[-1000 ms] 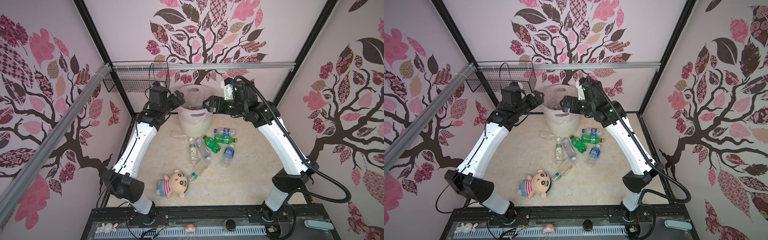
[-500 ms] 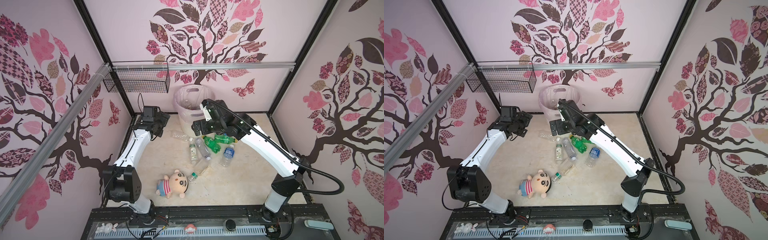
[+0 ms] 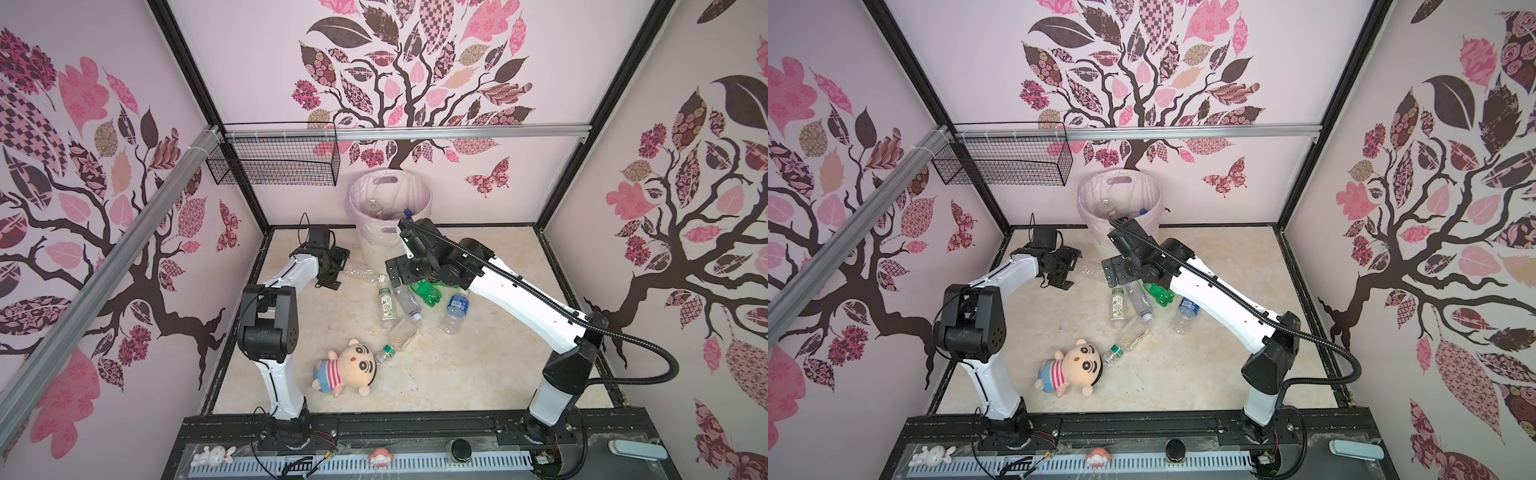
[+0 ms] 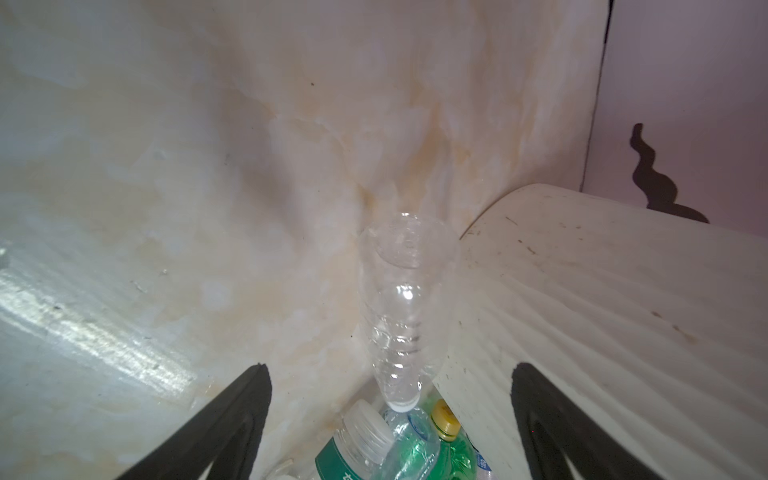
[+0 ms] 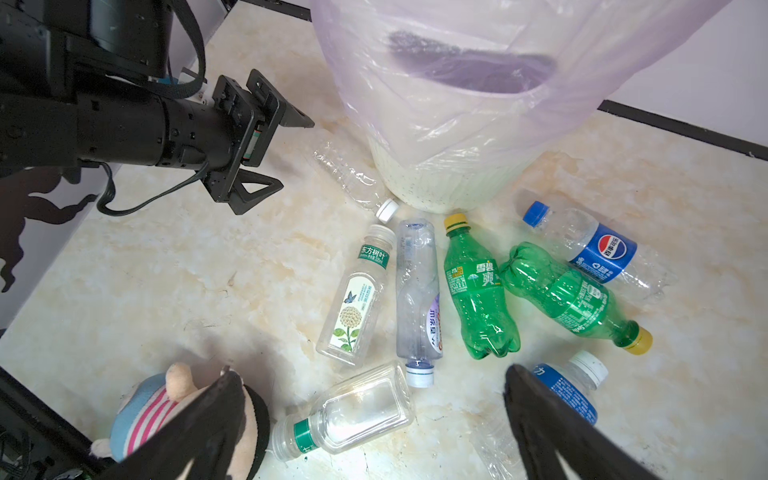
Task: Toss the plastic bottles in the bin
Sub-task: 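Close the left gripper on the crumpled clear bottle's base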
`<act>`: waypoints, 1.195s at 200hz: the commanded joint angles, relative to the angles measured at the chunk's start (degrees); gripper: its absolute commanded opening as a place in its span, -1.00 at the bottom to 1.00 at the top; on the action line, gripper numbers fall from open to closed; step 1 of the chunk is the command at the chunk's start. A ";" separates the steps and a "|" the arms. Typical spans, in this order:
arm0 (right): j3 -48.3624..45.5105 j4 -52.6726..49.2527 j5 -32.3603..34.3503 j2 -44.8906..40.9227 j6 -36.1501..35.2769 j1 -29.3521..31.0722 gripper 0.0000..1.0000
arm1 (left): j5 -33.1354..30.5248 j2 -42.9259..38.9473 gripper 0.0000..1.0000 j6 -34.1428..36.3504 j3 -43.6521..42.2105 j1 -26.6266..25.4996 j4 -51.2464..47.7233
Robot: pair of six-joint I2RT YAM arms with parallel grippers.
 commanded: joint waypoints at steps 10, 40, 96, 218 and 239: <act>-1.89 1.43 1.30 -1.48 0.30 0.43 0.99 | 1.75 3.42 0.85 0.36 3.77 0.22 1.07; -2.34 2.54 1.53 -1.36 -1.53 0.42 0.99 | 2.27 5.69 0.79 0.19 4.26 0.22 3.26; -1.07 3.21 -0.65 -0.49 -3.02 0.42 0.99 | 2.98 10.84 0.71 2.50 8.88 0.21 2.29; -2.62 4.06 -0.80 -0.97 -3.47 0.34 0.99 | 3.24 13.91 0.04 4.30 8.42 -0.18 2.55; -2.68 4.06 -0.98 -1.06 -3.29 0.34 0.99 | 3.16 12.84 -0.04 5.17 7.87 -0.15 2.27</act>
